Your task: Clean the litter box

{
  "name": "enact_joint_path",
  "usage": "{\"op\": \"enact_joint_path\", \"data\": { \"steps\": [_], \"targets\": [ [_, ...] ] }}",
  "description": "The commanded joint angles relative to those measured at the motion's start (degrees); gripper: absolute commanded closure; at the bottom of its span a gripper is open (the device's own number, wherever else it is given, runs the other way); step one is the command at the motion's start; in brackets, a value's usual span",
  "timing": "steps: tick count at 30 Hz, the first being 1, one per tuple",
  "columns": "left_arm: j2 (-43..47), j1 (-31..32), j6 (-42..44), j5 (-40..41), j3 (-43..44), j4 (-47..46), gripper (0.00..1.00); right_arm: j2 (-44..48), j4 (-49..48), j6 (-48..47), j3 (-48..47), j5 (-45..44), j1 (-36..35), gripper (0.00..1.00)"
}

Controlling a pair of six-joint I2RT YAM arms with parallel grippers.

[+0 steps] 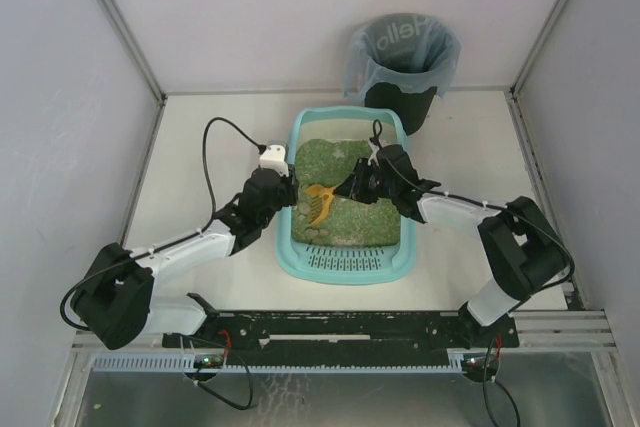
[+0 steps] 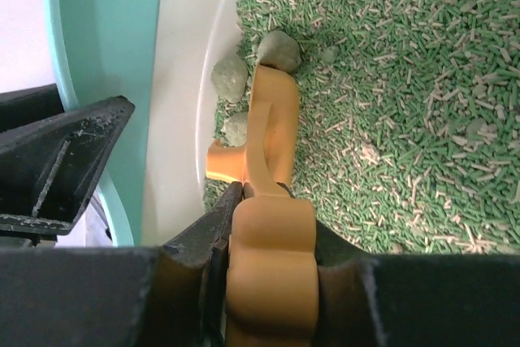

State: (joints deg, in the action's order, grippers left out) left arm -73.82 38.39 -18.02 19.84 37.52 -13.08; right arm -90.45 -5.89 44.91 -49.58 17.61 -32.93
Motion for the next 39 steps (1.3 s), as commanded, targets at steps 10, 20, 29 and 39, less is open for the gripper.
{"op": "enact_joint_path", "data": {
  "steps": [10,20,29,39],
  "targets": [
    [0.08,0.9,-1.02,-4.35,3.4,-1.95,0.6,-4.92,-29.21,19.14,8.47,9.95,4.39,1.0],
    [-0.27,0.94,-1.12,-4.52,3.53,-1.95,0.6,3.87,-22.27,13.89,10.8,5.3,6.02,1.0],
    [-0.14,0.9,-1.07,-4.54,3.53,-1.9,0.6,5.98,-21.26,10.79,11.06,5.76,6.28,1.0],
    [-0.22,0.9,-1.25,-4.76,3.48,-1.95,0.6,4.72,-17.32,8.09,7.99,1.5,2.99,1.0]
  ]
}}
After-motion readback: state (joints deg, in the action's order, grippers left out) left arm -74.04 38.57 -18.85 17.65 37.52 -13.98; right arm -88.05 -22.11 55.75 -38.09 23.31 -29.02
